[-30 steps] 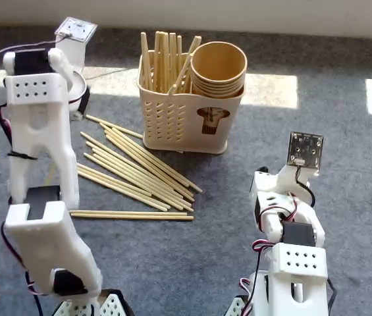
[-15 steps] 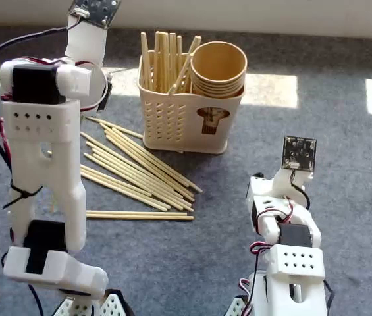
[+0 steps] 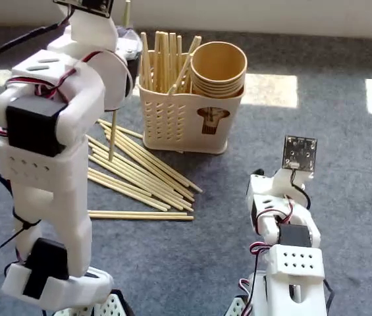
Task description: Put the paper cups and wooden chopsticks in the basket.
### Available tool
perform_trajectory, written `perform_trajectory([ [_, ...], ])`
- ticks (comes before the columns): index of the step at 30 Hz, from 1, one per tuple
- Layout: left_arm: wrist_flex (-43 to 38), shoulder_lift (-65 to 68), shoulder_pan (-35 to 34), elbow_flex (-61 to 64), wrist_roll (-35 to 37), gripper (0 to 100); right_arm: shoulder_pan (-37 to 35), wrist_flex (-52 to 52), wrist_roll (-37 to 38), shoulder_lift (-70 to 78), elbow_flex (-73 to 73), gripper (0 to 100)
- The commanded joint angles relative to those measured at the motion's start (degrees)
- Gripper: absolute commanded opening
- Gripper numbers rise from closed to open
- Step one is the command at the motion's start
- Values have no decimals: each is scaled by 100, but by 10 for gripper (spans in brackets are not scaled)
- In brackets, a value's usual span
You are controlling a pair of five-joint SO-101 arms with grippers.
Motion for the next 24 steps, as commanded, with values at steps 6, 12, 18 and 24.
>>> perform_trajectory([
  [6,-1802,-154,295,-180,844,5,-57,-180,0,-92,154,134],
  [12,-3314,-136,259,505,1046,5,-48,-189,0,-92,171,134],
  [18,-4624,-145,259,1763,1037,5,-31,-189,0,-92,171,134],
  [24,-5644,-189,110,2844,703,5,-22,-567,0,-66,259,134],
])
